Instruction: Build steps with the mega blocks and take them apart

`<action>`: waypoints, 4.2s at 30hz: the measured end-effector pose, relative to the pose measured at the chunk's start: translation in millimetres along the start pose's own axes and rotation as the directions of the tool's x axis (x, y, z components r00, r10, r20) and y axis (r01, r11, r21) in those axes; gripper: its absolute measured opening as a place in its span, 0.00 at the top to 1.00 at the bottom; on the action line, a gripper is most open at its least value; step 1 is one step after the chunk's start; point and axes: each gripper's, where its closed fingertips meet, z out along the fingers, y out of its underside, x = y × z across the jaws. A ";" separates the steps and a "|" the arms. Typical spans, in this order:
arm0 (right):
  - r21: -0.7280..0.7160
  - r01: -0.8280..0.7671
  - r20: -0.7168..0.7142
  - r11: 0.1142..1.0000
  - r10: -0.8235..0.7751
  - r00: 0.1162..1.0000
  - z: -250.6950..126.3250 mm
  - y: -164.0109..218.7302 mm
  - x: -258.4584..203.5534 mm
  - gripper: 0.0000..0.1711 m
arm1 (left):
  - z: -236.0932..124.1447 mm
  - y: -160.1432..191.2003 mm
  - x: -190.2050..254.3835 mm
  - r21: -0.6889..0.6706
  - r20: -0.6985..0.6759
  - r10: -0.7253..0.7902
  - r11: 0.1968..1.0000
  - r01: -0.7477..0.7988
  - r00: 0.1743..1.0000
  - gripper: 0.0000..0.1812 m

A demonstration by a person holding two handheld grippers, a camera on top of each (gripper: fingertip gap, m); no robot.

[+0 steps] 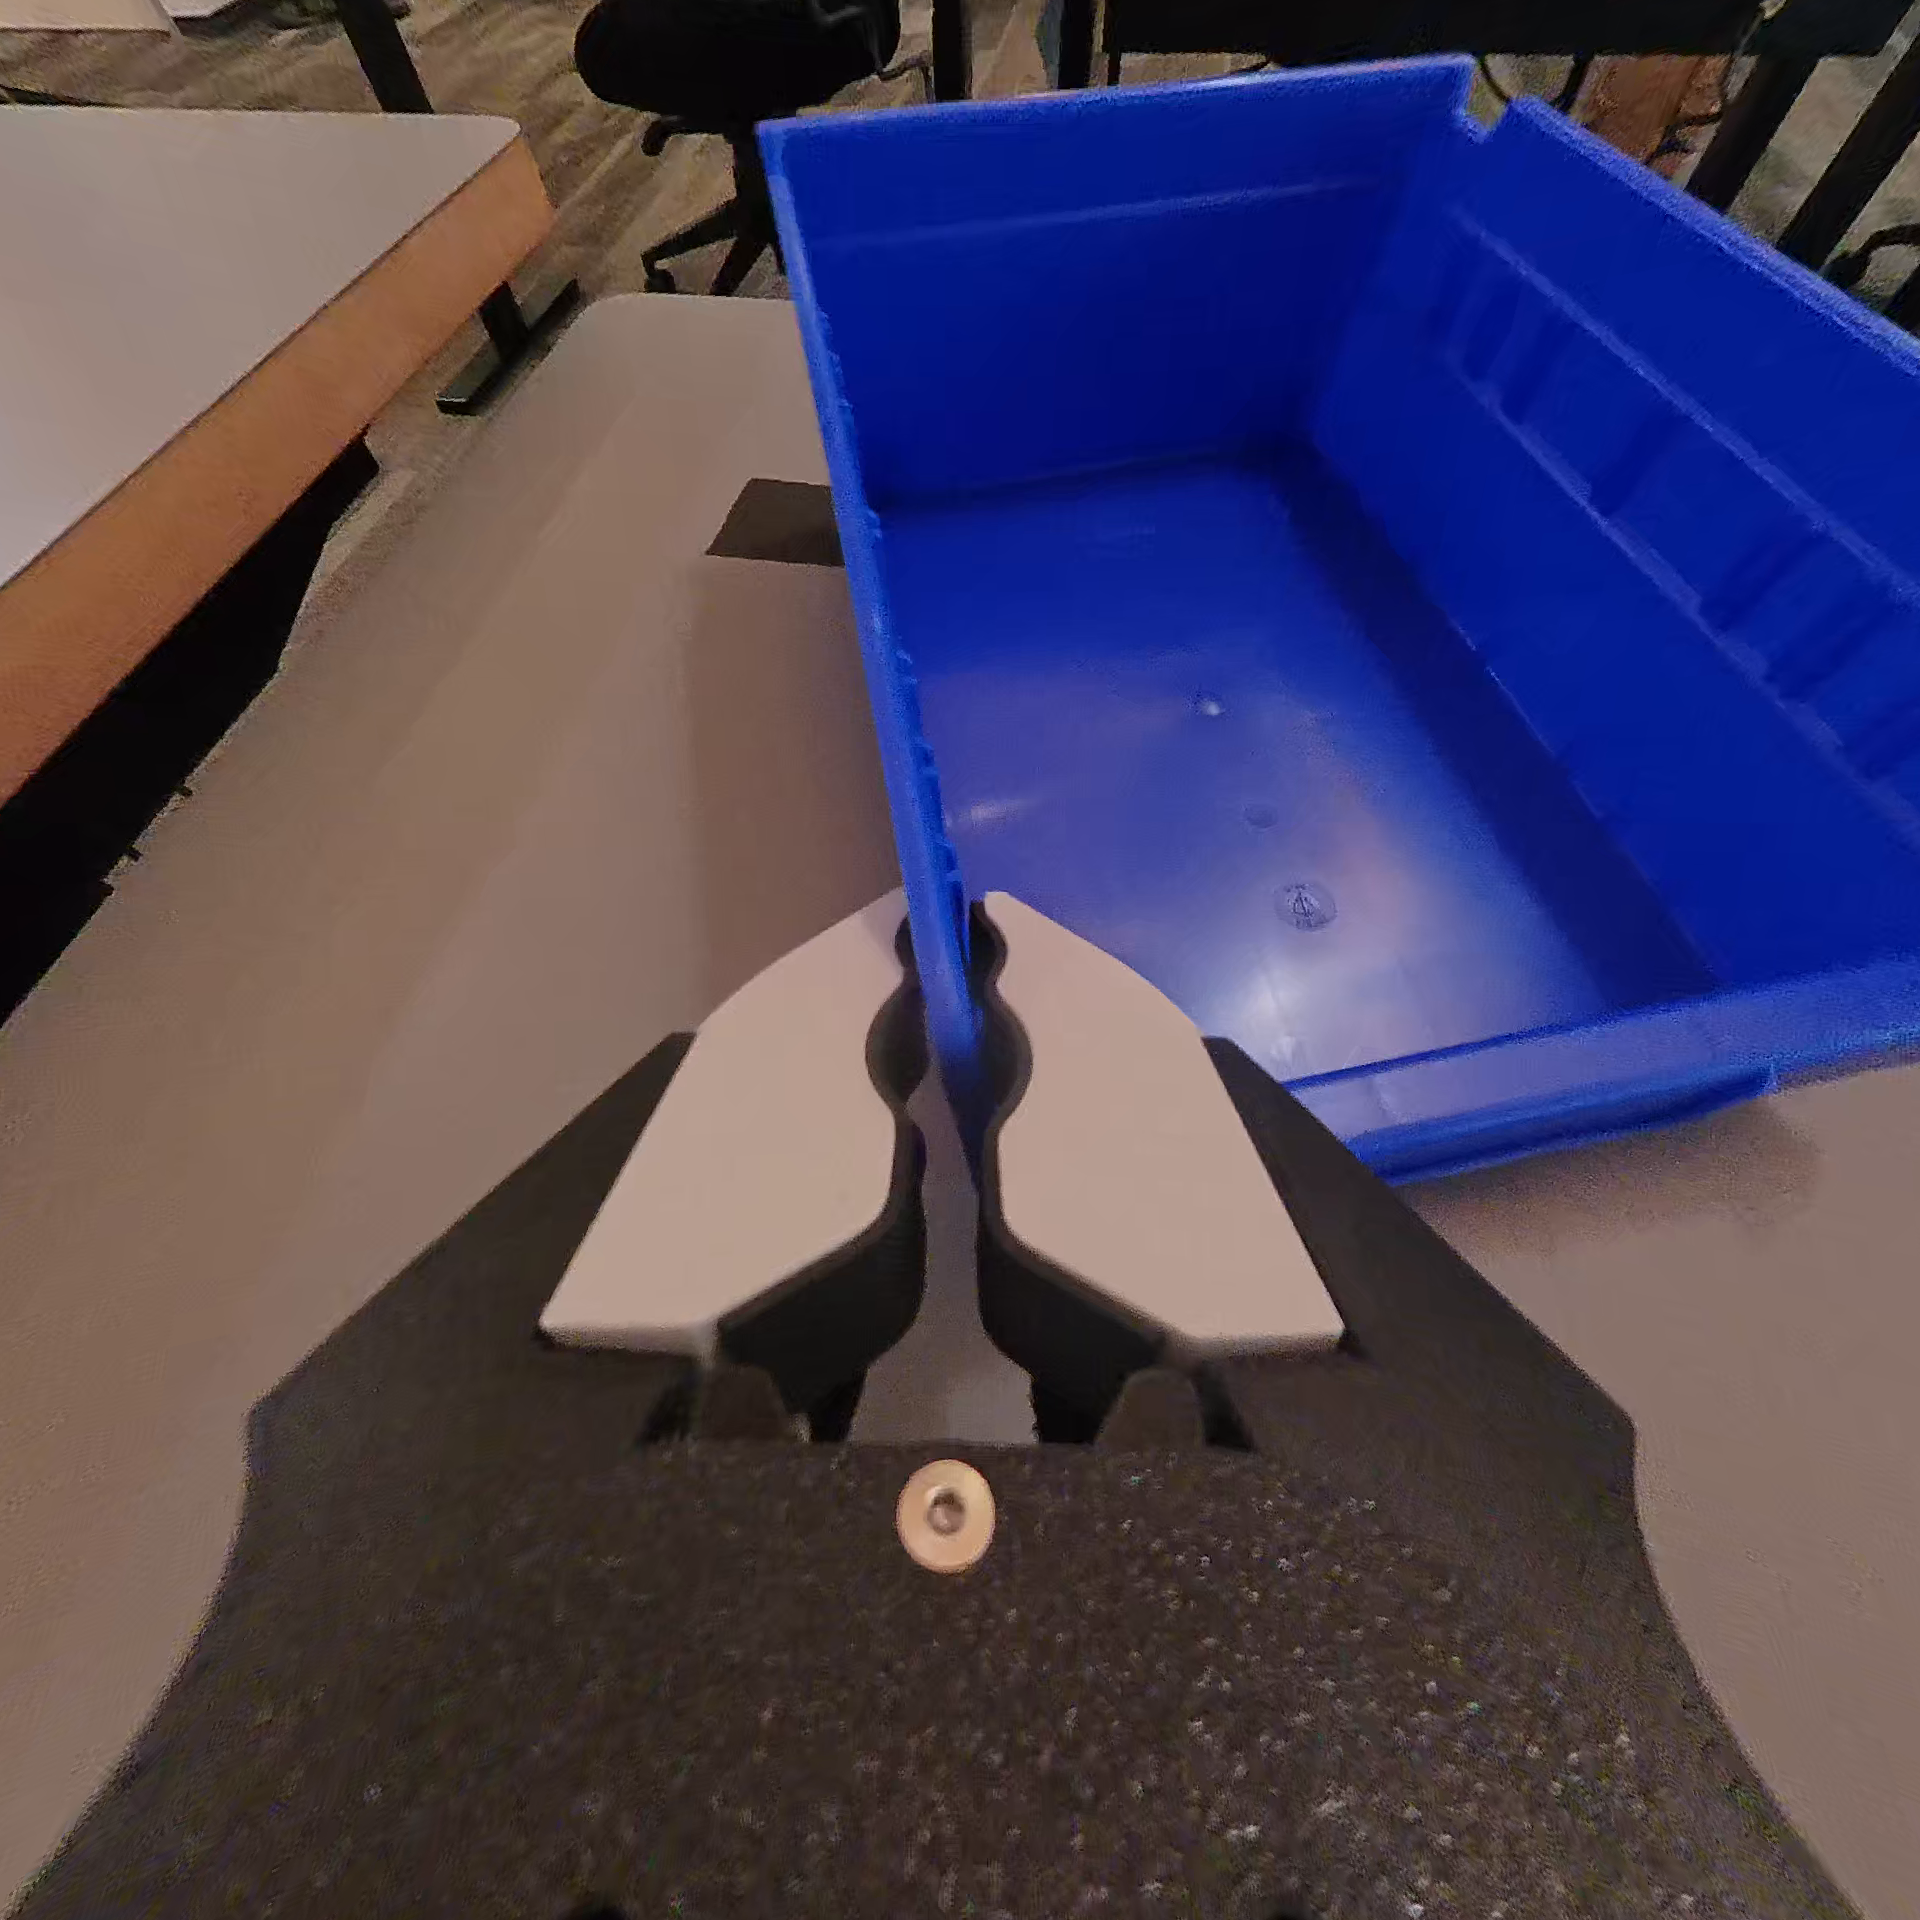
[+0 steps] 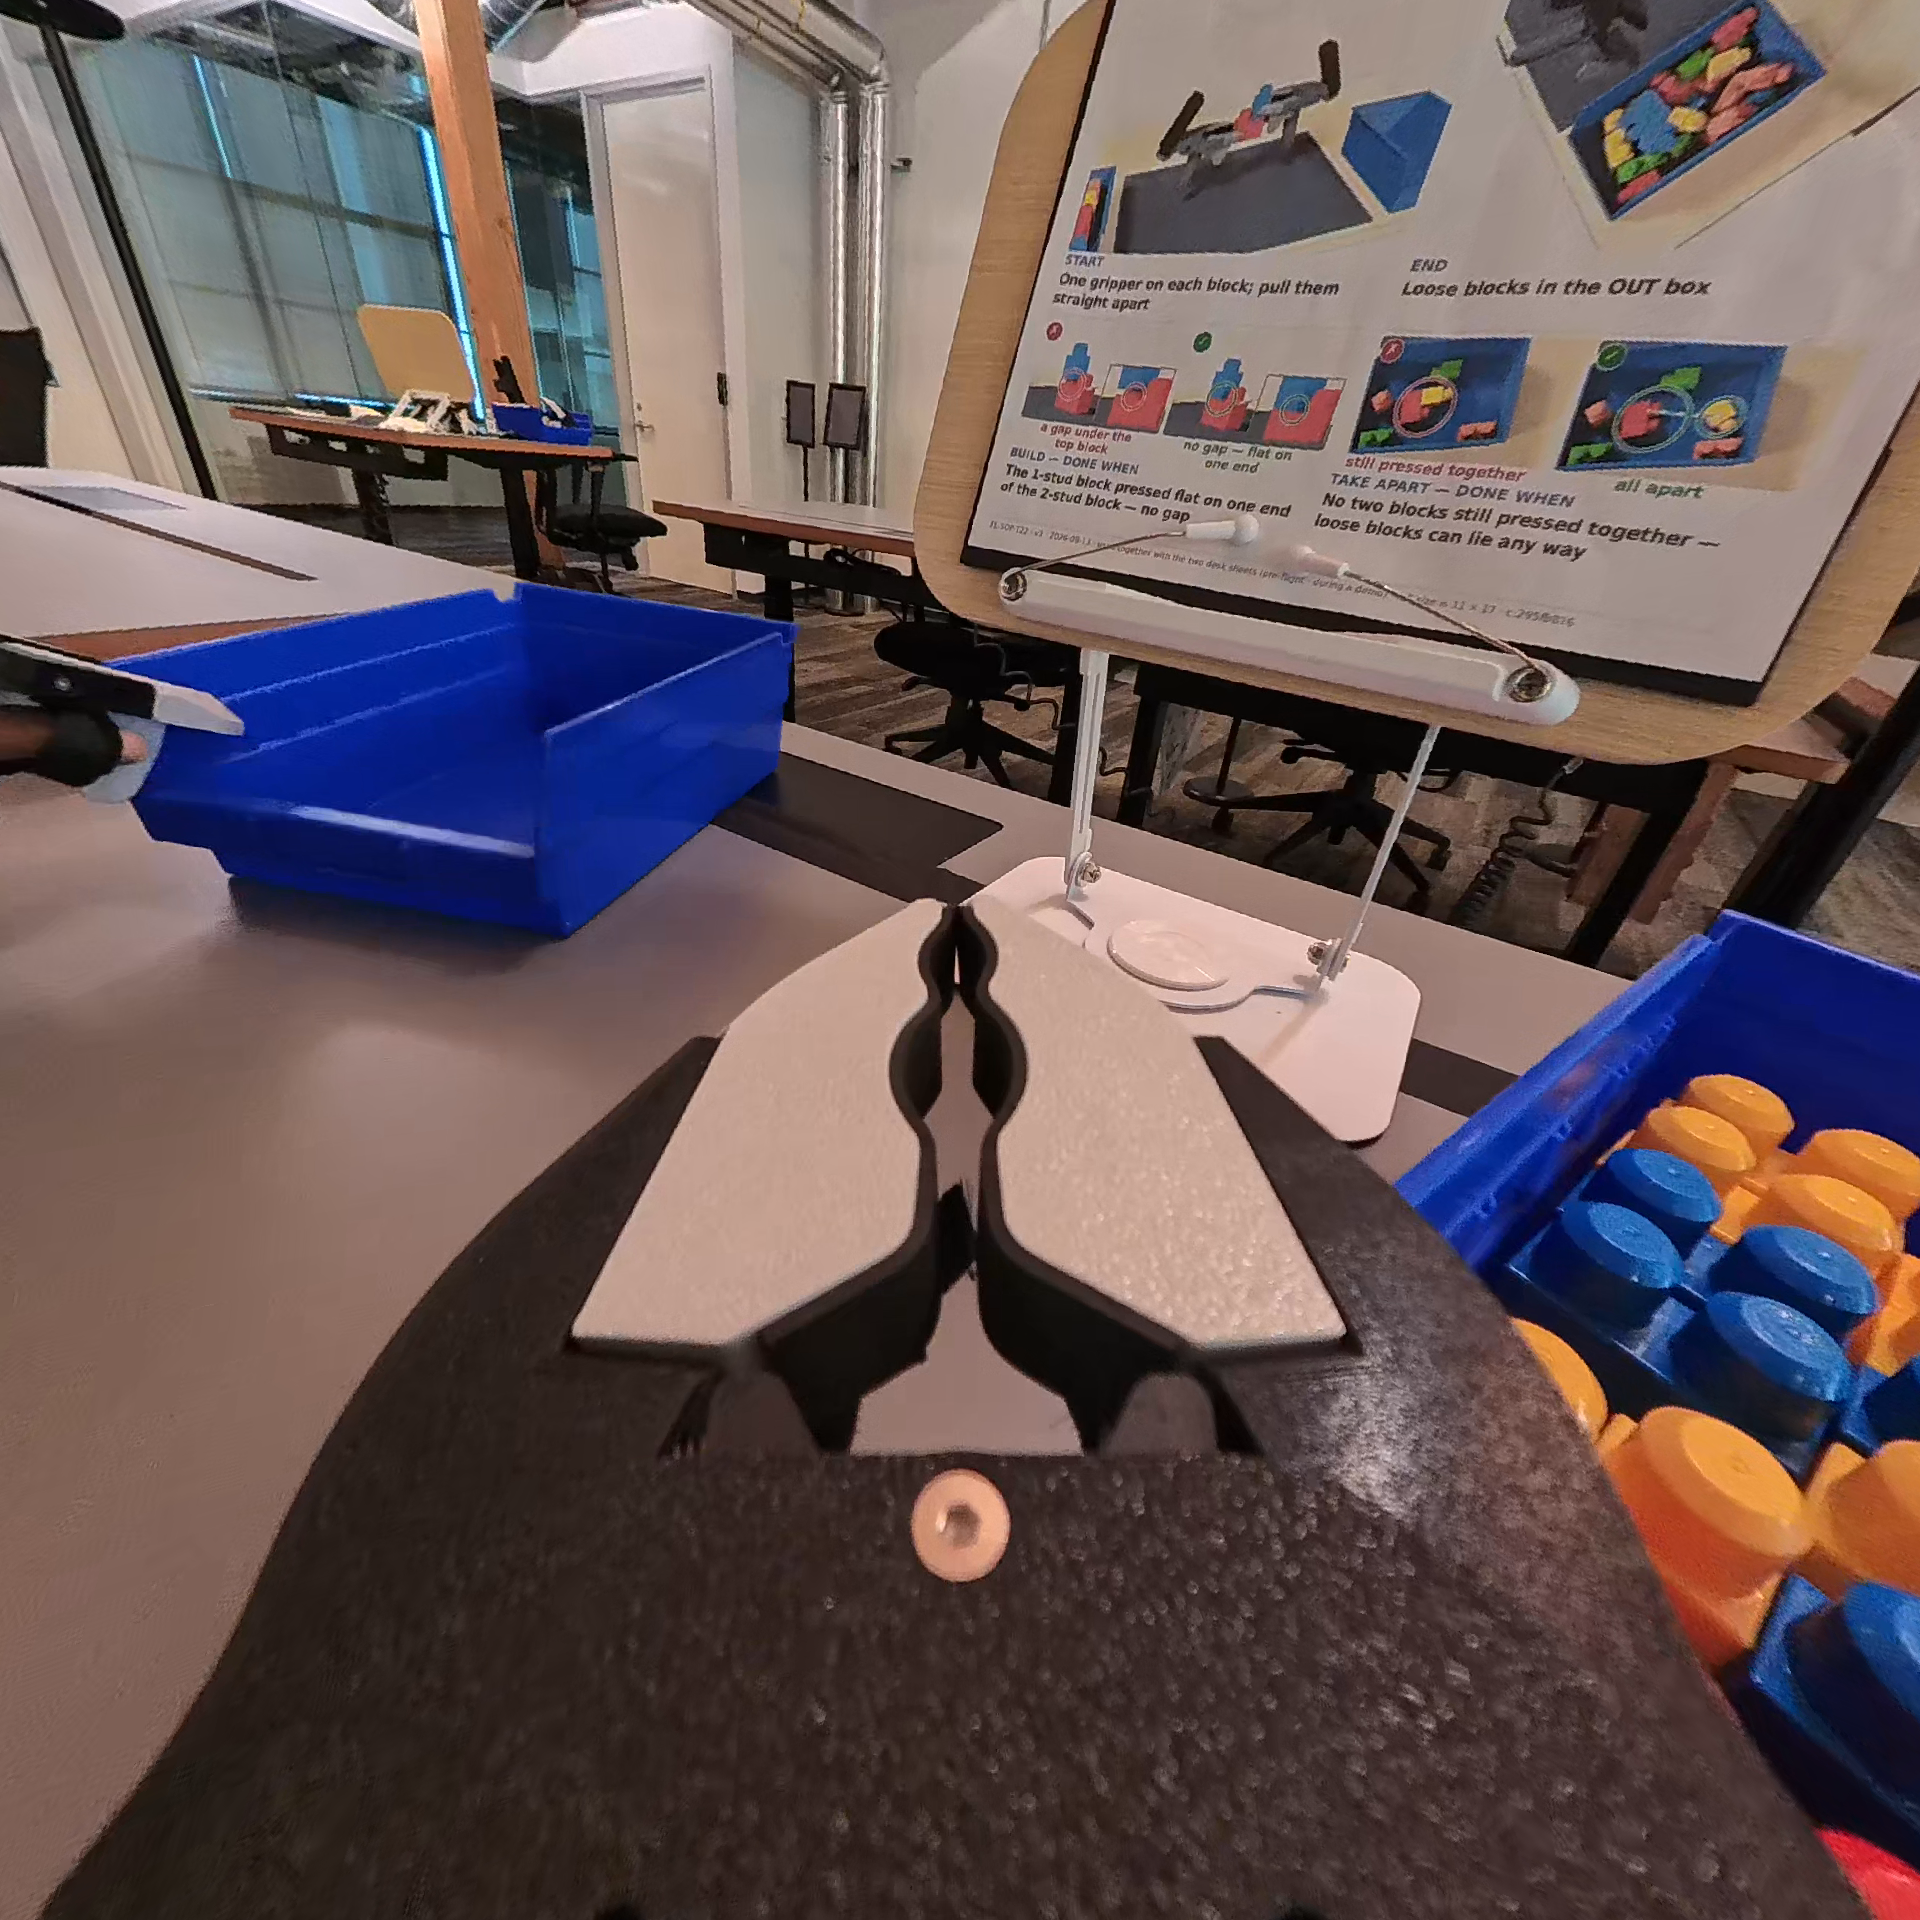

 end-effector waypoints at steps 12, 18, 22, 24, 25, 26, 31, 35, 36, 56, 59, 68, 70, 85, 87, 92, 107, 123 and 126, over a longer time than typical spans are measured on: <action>0.003 -0.015 -0.023 1.000 0.015 1.000 -2.1 -2.0 7.2 1.00 | -68.4 0.5 0.1 0.078 -0.117 -0.066 0.994 0.076 0.991 0.98; 0.013 -0.024 -0.036 1.000 0.025 0.999 -4.3 -5.5 12.3 1.00 | -112.5 5.5 32.2 0.112 -0.260 -0.124 0.981 0.158 0.958 0.97; 0.022 -0.033 -0.052 0.999 0.034 0.998 -6.6 -8.3 18.1 1.00 | -142.8 4.4 70.0 0.131 -0.347 -0.155 0.969 0.211 0.925 0.98; 0.028 -0.038 -0.058 0.999 0.039 0.998 -7.8 -10.1 20.7 1.00 | -154.8 7.9 90.4 0.123 -0.376 -0.183 0.962 0.245 0.908 0.98; 0.030 -0.040 -0.061 0.999 0.042 0.997 -8.2 -10.8 21.7 1.00 | -159.3 11.1 100.3 0.119 -0.385 -0.194 0.959 0.257 0.902 0.98; 0.032 -0.042 -0.063 0.999 0.044 0.997 -8.6 -11.2 22.5 1.00 | -162.7 15.2 109.7 0.113 -0.392 -0.203 0.957 0.266 0.897 0.98; 0.039 -0.048 -0.070 0.998 0.051 0.996 -10.0 -13.5 25.1 1.00 | -164.3 39.2 143.9 0.075 -0.374 -0.210 0.964 0.255 0.903 0.98; 0.040 -0.052 -0.071 0.998 0.054 0.996 -10.3 -13.7 26.2 1.00 | -154.0 54.6 155.6 0.041 -0.322 -0.182 0.978 0.206 0.929 0.97; 0.038 -0.051 -0.072 0.998 0.054 0.996 -10.0 -13.1 26.5 1.00 | -150.7 58.1 155.6 0.046 -0.299 -0.175 0.979 0.198 0.938 0.98; 0.019 -0.040 -0.079 0.999 0.041 0.996 -7.0 -7.0 26.1 1.00 | -145.6 63.7 185.8 0.074 -0.311 -0.065 0.993 0.093 0.948 0.97; 0.017 -0.034 -0.075 0.999 0.035 0.997 -6.2 -6.3 24.2 1.00 | -145.4 63.5 189.0 0.075 -0.315 -0.055 0.994 0.082 0.948 0.97; 0.015 -0.019 -0.082 1.000 0.020 0.996 -6.3 -6.0 23.3 1.00 | -142.9 60.8 216.9 0.080 -0.363 -0.032 0.995 0.066 0.931 0.96; 0.016 -0.018 -0.085 1.000 0.020 0.996 -6.4 -6.3 23.6 1.00 | -142.8 60.6 217.4 0.081 -0.373 -0.037 0.994 0.072 0.927 0.95; -0.074 0.090 -0.516 0.993 -0.115 0.849 -134.5 -81.3 159.1 0.68 | -162.5 38.8 211.4 0.188 -0.472 -0.044 0.971 0.150 0.880 0.80; -0.139 -0.004 -0.563 0.990 -0.076 0.823 -159.0 -56.0 176.9 0.61 | -164.8 35.5 210.2 0.198 -0.479 -0.052 0.966 0.165 0.876 0.80; -0.267 -0.207 -0.602 0.941 0.005 0.798 -184.3 24.1 186.2 0.54 | -168.0 30.5 207.2 0.225 -0.473 -0.043 0.960 0.168 0.880 0.80; -0.389 -0.437 -0.611 0.811 0.127 0.781 -188.1 95.5 207.9 0.97 | -177.8 21.6 205.5 0.298 -0.443 0.027 0.947 0.119 0.896 0.81; -0.434 -0.384 -0.493 0.815 0.142 0.858 -229.0 84.9 111.9 0.97 | -223.6 14.6 262.5 0.442 -0.485 0.343 0.890 -0.113 0.805 0.86; -0.431 -0.387 -0.498 0.815 0.143 0.855 -232.7 83.7 99.5 0.97 | -246.0 21.7 289.1 0.448 -0.537 0.409 0.879 -0.162 0.738 0.86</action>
